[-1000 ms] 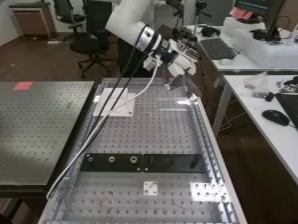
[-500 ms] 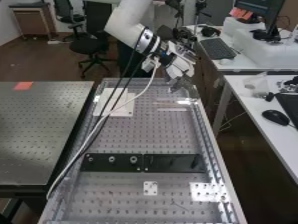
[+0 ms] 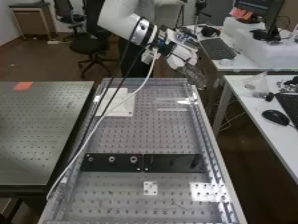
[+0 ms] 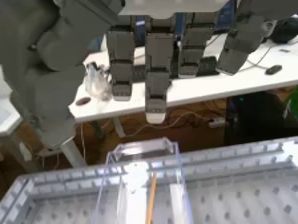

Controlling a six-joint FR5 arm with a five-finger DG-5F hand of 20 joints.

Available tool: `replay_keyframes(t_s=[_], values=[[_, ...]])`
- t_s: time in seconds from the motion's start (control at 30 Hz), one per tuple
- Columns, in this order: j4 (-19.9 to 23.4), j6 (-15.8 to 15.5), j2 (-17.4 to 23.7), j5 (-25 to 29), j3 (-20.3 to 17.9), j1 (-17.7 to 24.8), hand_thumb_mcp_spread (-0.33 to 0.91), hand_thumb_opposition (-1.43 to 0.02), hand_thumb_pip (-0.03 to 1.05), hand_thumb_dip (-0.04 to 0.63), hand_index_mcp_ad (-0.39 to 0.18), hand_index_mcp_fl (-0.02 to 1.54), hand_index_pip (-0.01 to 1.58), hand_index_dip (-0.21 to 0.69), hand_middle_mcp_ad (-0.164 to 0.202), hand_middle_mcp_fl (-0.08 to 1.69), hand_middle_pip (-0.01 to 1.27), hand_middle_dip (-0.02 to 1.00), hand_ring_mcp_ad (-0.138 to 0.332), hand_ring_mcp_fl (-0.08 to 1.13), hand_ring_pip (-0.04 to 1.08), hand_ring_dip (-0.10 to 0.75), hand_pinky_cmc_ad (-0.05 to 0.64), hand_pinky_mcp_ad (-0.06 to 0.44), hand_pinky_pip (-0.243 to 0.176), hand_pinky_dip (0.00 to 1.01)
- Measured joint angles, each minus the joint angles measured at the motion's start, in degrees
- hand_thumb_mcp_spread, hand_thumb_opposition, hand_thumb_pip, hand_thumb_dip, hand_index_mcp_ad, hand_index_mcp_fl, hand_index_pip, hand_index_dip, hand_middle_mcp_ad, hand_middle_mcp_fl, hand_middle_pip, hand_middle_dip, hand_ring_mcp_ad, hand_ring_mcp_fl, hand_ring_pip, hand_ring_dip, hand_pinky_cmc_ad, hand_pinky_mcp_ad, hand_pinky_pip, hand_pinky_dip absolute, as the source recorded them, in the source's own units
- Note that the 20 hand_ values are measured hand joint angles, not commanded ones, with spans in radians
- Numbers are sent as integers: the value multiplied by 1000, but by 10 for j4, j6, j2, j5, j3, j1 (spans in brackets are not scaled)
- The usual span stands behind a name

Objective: Grab the chopstick and place it in the clear container

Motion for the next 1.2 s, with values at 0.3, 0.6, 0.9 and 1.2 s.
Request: replay_keyframes(t_s=[0.3,0.6,0.9,1.2], values=[[117,7,101,3,-116,-19,194,-682,433,112,-131,253,7,456,21,159,72,433,127,30,82,316,428,314,-106,298],[218,-32,202,-21,-234,-48,197,-661,422,70,-131,155,38,410,21,5,101,316,126,12,80,230,443,312,-106,253],[307,-87,298,-54,-331,-96,152,-632,386,21,-129,51,54,300,19,7,106,232,126,12,82,161,461,316,-112,195],[325,-124,293,-44,-321,-100,148,-632,400,2,-129,38,51,202,21,5,106,185,133,12,82,110,461,316,-124,164]])
